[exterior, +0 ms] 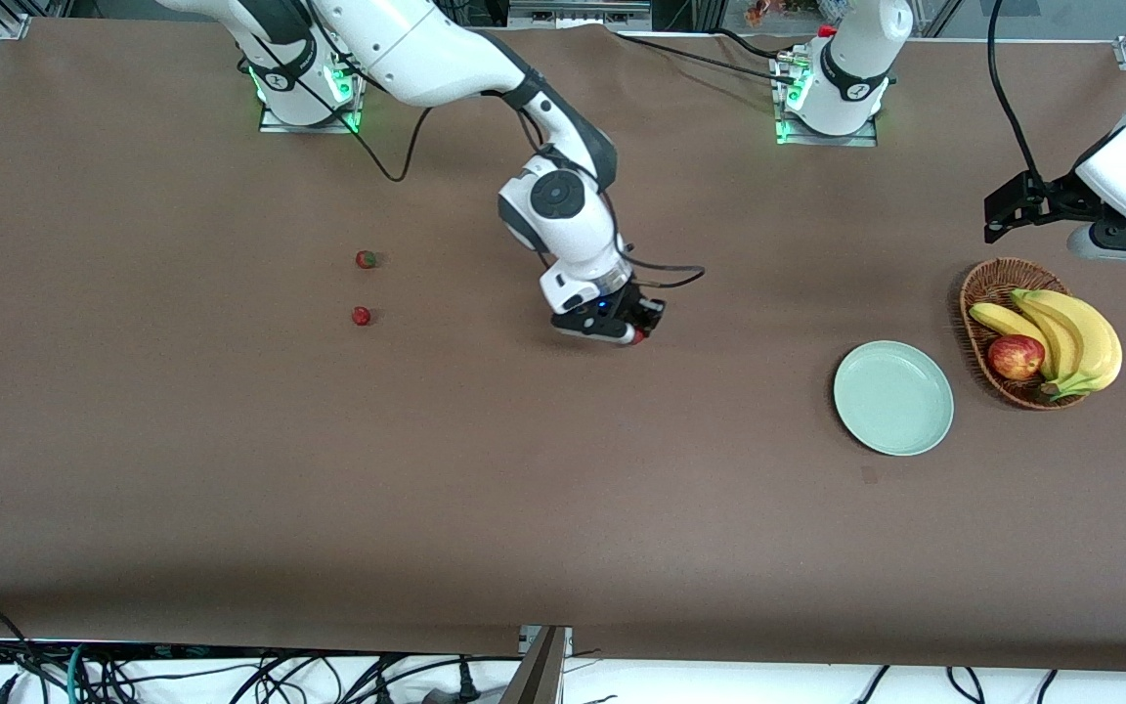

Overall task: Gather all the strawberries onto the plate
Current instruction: 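Carry the strawberry toward the plate and set it down mid-table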

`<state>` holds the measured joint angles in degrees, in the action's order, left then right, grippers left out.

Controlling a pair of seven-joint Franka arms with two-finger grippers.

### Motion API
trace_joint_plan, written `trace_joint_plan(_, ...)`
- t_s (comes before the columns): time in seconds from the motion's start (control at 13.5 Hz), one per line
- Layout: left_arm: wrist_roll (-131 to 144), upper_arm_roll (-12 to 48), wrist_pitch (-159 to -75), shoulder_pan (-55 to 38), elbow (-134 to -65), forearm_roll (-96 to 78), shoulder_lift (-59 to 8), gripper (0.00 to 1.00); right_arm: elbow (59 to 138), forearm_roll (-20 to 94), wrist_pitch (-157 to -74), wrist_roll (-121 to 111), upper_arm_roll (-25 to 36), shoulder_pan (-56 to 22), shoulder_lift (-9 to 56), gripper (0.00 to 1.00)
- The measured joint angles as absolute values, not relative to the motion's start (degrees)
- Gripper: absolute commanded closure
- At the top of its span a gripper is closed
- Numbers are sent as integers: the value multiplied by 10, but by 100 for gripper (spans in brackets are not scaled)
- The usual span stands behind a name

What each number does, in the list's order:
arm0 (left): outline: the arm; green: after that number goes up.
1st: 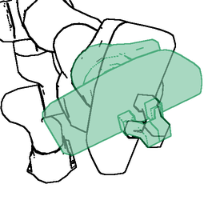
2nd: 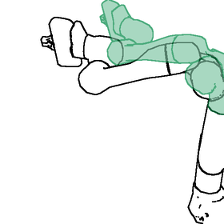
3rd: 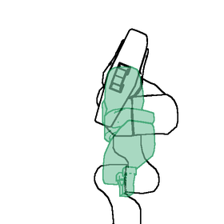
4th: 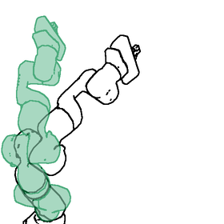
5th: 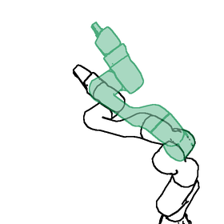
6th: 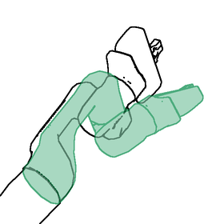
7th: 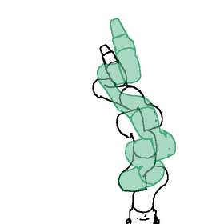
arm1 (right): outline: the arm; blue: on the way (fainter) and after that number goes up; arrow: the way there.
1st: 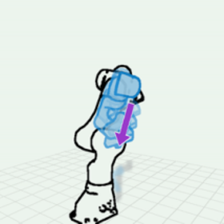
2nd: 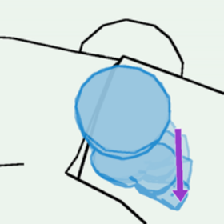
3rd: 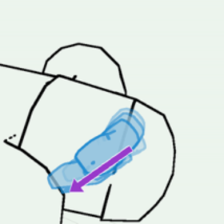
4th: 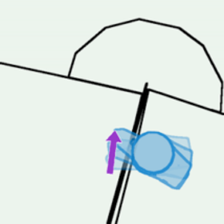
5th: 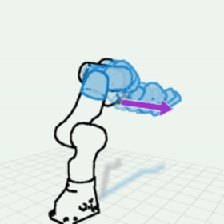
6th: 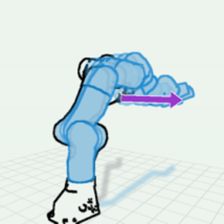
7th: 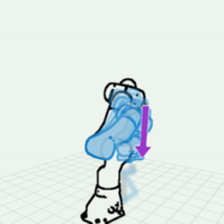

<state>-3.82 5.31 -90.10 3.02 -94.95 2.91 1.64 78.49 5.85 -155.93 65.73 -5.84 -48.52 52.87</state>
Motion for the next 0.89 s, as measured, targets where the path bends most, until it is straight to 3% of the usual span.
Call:
trace_joint_plan(0.07,-38,53,-901,30,-950,29,16,0,769,58,-1567,669,-60,-495,544,86)
trace_joint_plan(0.15,-38,53,-900,30,-950,29,16,0,759,58,-1575,674,-61,-503,555,27)
trace_joint_plan(0.22,-38,53,-900,30,-949,29,16,0,754,58,-1584,676,-61,-508,563,0)
trace_joint_plan(0.59,-38,53,-900,30,-950,29,16,0,729,57,-1563,668,-50,-491,558,0)
trace_joint_plan(0.89,-38,56,-896,25,-951,20,-6,0,719,55,-1367,527,-47,-395,496,0)
